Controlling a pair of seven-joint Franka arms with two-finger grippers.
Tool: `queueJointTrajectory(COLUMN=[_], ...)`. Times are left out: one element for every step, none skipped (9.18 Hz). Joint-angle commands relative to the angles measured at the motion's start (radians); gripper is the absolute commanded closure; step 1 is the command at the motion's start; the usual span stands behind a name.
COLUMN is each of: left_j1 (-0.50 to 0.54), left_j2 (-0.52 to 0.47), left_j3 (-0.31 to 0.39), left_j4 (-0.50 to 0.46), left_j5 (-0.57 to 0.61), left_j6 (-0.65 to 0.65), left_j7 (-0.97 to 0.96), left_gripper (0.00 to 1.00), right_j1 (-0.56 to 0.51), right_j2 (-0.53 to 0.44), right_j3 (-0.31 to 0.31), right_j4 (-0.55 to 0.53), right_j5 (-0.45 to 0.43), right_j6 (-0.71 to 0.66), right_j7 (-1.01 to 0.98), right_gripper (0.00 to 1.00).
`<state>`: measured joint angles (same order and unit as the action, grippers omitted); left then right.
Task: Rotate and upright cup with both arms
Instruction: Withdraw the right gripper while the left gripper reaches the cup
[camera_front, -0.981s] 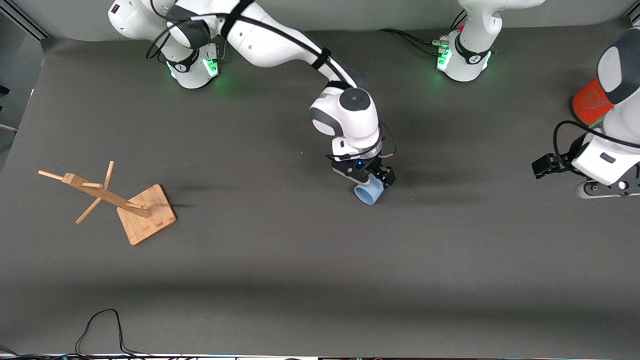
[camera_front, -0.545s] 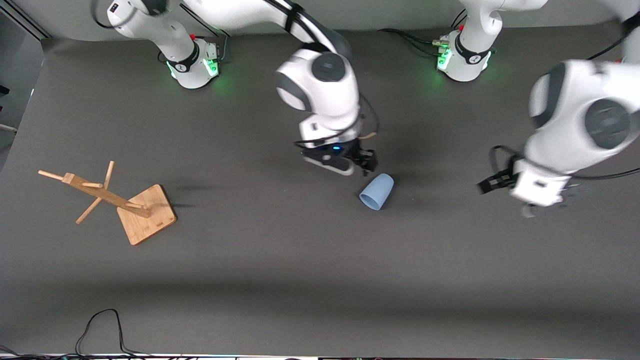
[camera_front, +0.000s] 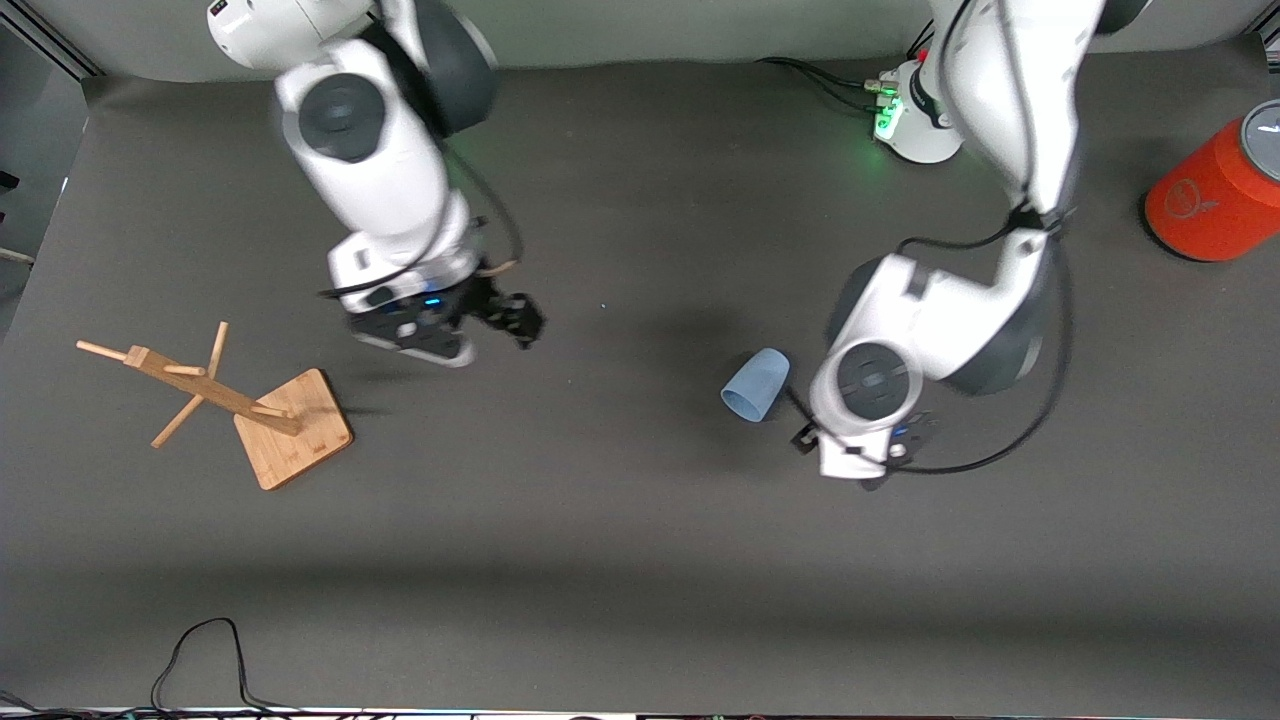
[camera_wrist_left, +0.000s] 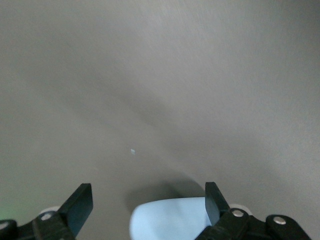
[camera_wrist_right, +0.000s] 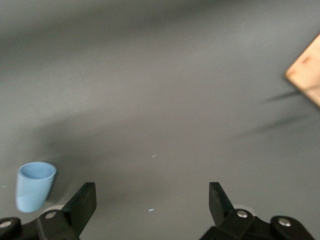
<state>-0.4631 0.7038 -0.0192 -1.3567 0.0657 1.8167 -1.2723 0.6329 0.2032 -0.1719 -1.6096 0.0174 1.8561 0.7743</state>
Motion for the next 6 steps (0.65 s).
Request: queueJointTrajectory(left_j1=[-0.07,-0.101,-0.115,-0.138,-0.156,-0.17], left_j2=[0.097,0.127,0.134,0.144,0.146,0.158], left_j3=[0.021,0.024,0.025,0.024,0.025,0.024], left_j4=[0.143,0.163,0.159,0.163,0.162,0.162], left_j5=[0.017,0.019,0.023,0.046,0.057,0.075], left_j6=[-0.039,-0.051,-0.059,-0.104,-0.114,-0.137], left_j7=[-0.114,-0.127,-0.127,-0.127,-0.136,-0.154], left_gripper=[0.0,0.0,0.0,0.0,0.0,0.0], right_j1=[0.008,0.008,0.01,0.01,0.005,-0.045], right_j2=[-0.033,-0.036,-0.039,-0.047,-0.069,-0.083], right_j3=[-0.102,-0.151,-0.197,-0.236,-0.253,-0.239], right_j4=[-0.029,-0.027,-0.027,-0.026,-0.039,-0.046], right_j5=[0.016,0.016,0.016,0.015,0.012,0.007], right_j6=[-0.023,-0.023,-0.034,-0.06,-0.069,-0.078], right_j7=[-0.102,-0.149,-0.218,-0.246,-0.269,-0.277], right_gripper=[0.0,0.0,0.0,0.0,0.0,0.0])
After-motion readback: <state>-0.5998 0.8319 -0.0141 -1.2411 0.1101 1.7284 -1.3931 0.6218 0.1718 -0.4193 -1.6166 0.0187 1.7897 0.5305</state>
